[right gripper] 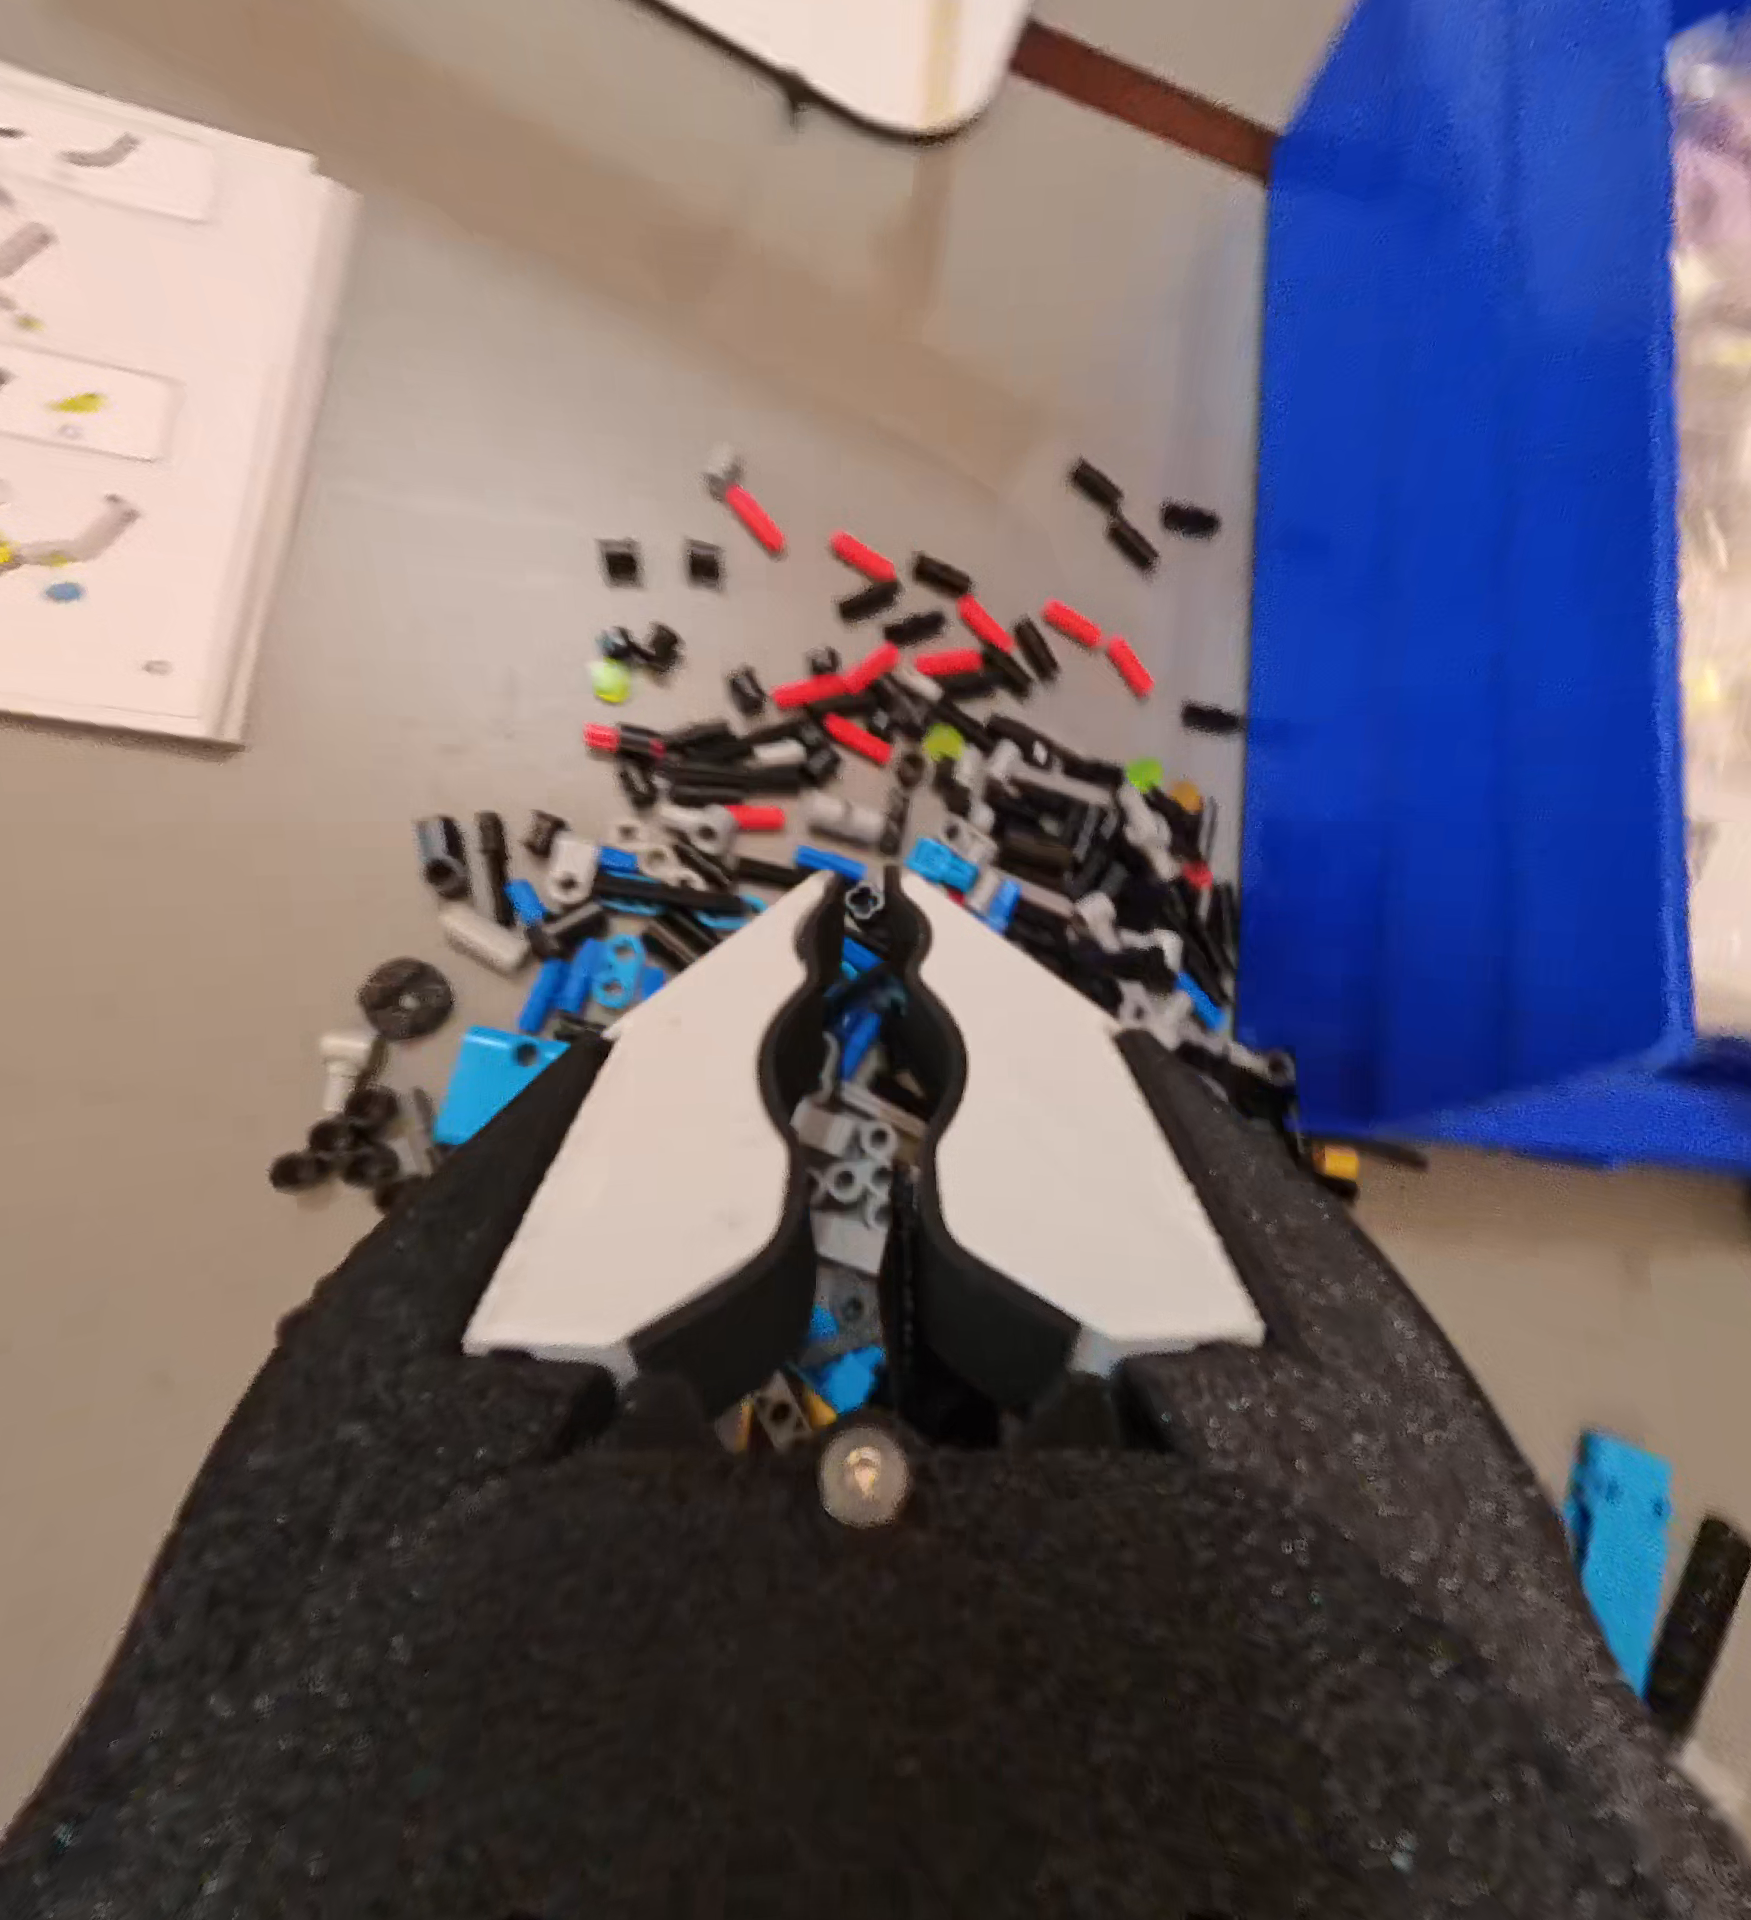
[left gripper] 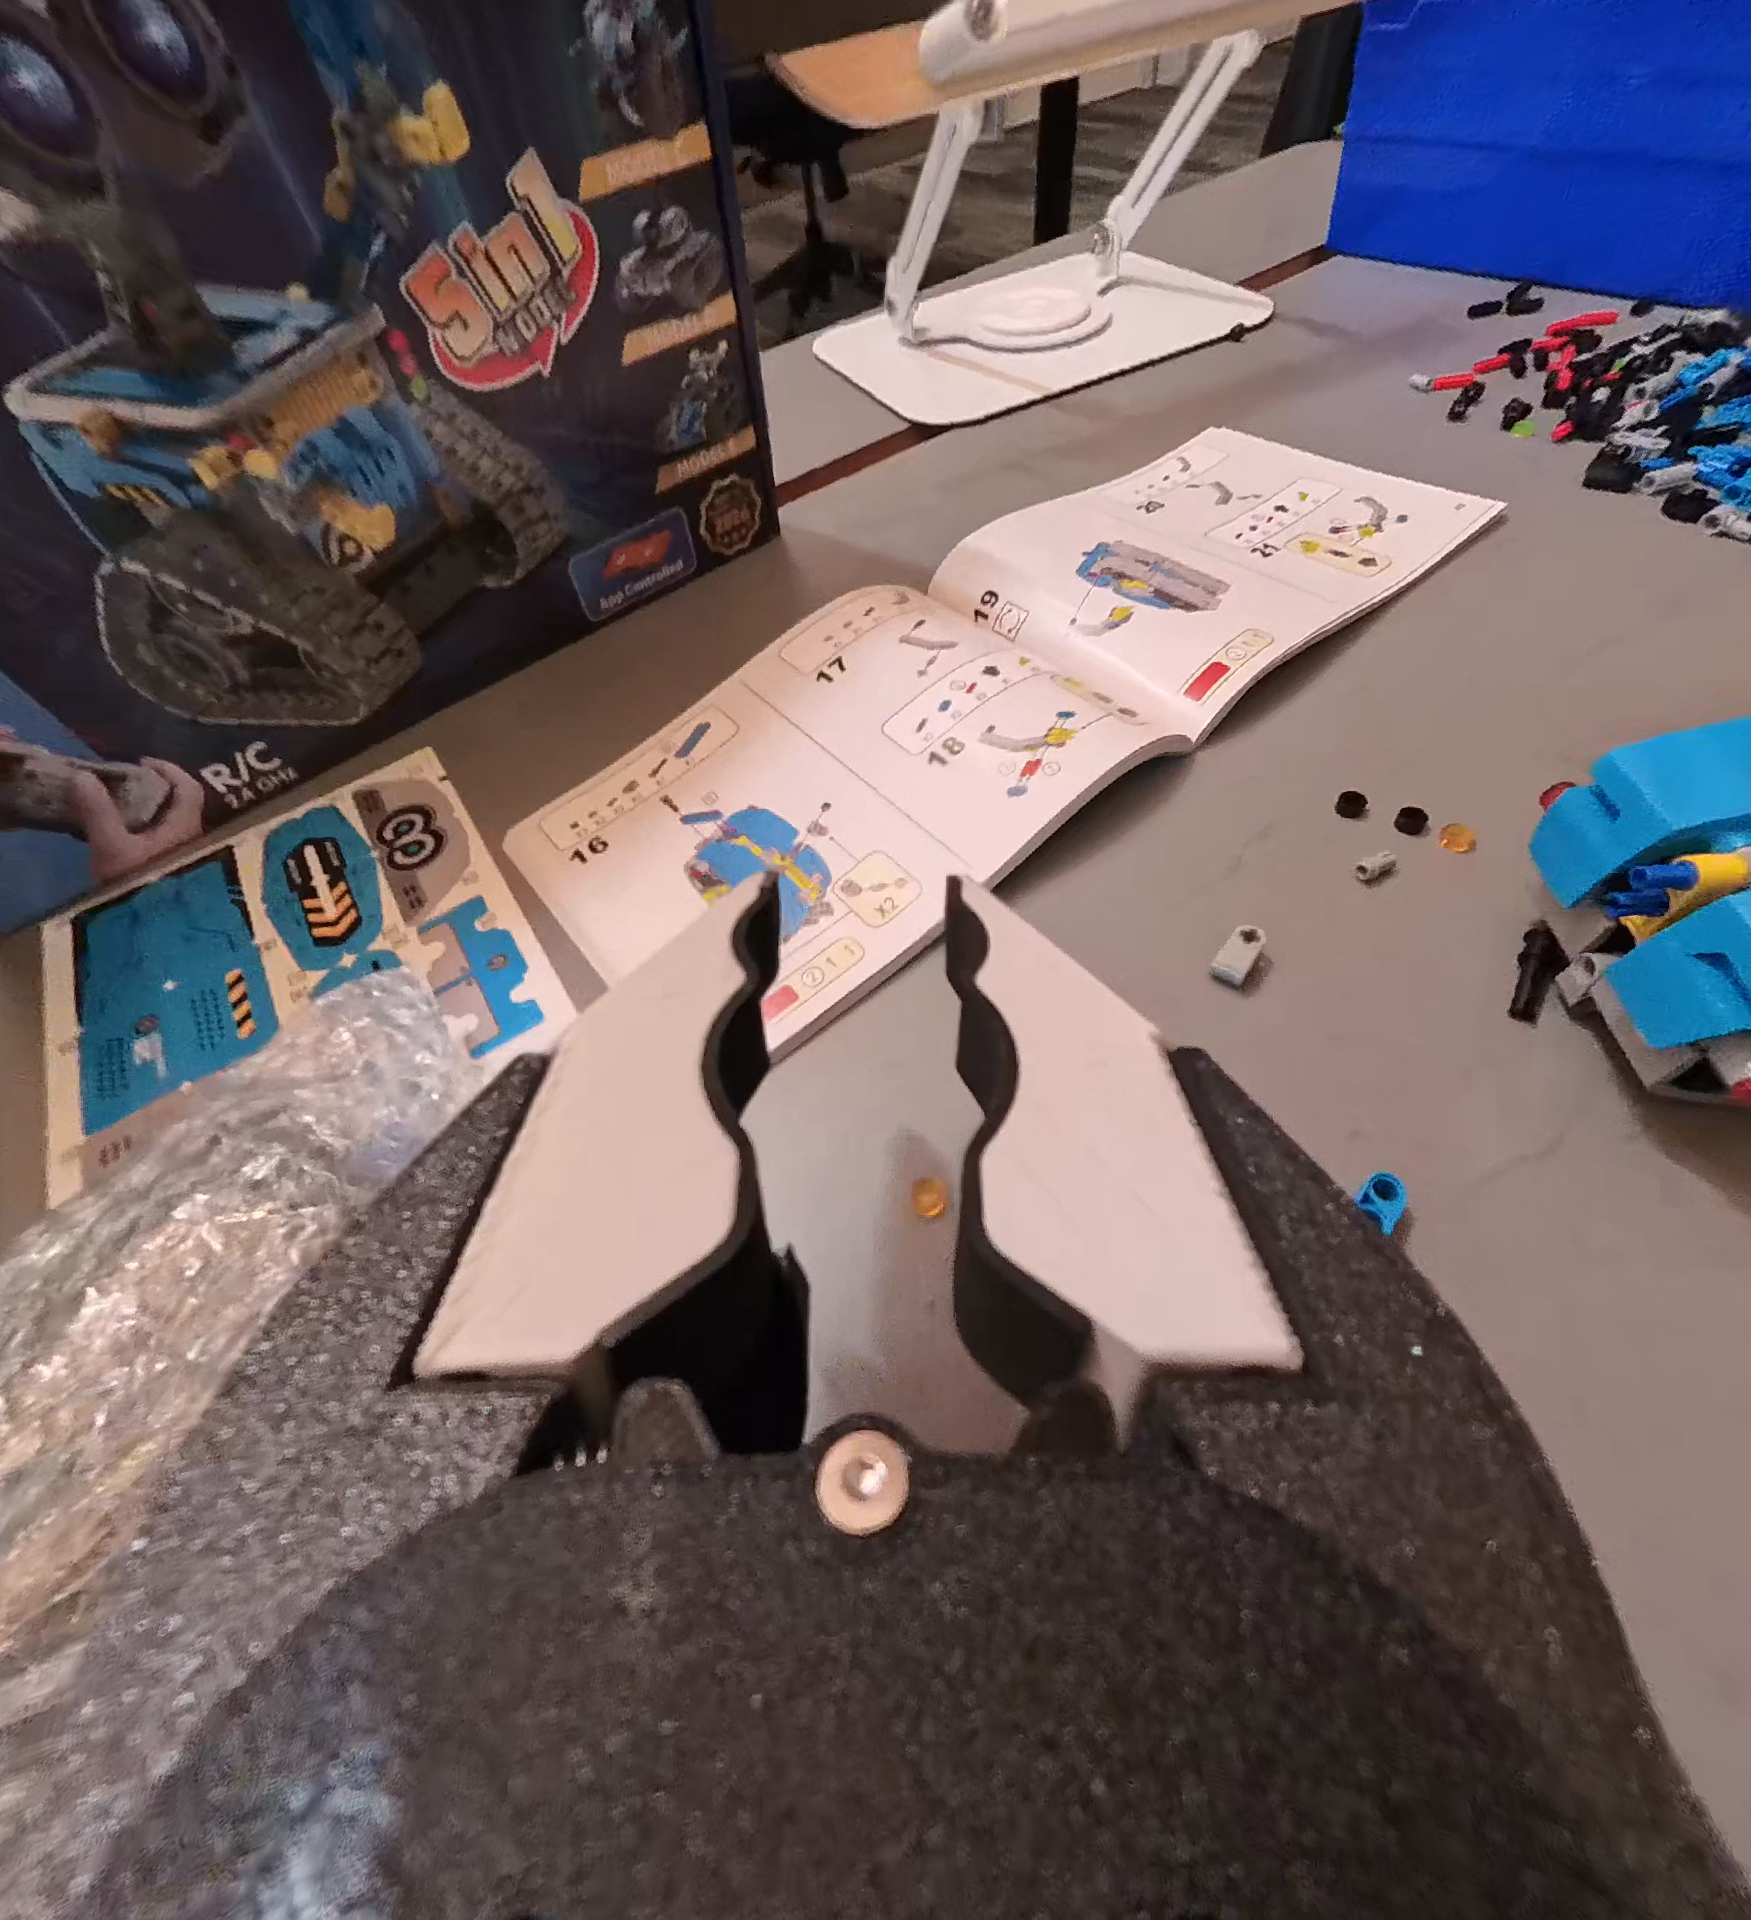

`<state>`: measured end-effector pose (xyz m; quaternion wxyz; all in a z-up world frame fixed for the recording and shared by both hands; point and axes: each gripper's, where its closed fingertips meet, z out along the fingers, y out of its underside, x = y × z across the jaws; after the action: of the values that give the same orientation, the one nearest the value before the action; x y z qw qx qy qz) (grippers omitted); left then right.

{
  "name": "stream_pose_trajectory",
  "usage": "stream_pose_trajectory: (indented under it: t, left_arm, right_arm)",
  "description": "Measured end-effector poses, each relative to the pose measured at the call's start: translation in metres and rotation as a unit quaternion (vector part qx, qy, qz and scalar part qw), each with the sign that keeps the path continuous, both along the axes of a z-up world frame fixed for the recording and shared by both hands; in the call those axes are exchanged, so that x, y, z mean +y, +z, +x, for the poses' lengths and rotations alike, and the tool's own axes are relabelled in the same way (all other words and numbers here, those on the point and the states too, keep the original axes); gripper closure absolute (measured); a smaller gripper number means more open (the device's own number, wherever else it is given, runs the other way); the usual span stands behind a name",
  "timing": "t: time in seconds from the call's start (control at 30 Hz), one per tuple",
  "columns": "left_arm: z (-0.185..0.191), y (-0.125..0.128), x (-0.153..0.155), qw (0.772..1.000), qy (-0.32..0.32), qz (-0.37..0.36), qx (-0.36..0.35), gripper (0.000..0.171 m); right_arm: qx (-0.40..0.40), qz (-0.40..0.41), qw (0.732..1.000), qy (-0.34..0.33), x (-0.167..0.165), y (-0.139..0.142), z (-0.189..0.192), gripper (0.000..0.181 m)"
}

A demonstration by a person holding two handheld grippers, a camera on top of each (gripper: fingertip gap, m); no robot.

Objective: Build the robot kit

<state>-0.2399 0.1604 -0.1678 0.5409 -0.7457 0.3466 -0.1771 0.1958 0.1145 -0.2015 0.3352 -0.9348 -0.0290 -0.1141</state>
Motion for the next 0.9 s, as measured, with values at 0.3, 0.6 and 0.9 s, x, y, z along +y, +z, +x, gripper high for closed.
stream_pose_trajectory:
  t: [0.3, 0.6, 0.9]
  left_arm:
    - [0.005, -0.011, -0.012, 0.995, -0.087, -0.040, 0.013, 0.146]
    - [-0.006, -0.015, 0.004, 0.997, -0.052, -0.040, 0.029, 0.144]
    - [-0.022, -0.042, 0.019, 0.991, 0.002, -0.118, 0.065, 0.136]
  right_arm:
    - [0.257, 0.214, 0.937, 0.096, 0.036, 0.075, -0.109, 0.136]
    - [0.234, 0.145, 0.919, 0.282, 0.042, 0.038, -0.239, 0.148]
    - [0.002, 0.116, 0.924, 0.363, 0.030, 0.003, -0.257, 0.151]
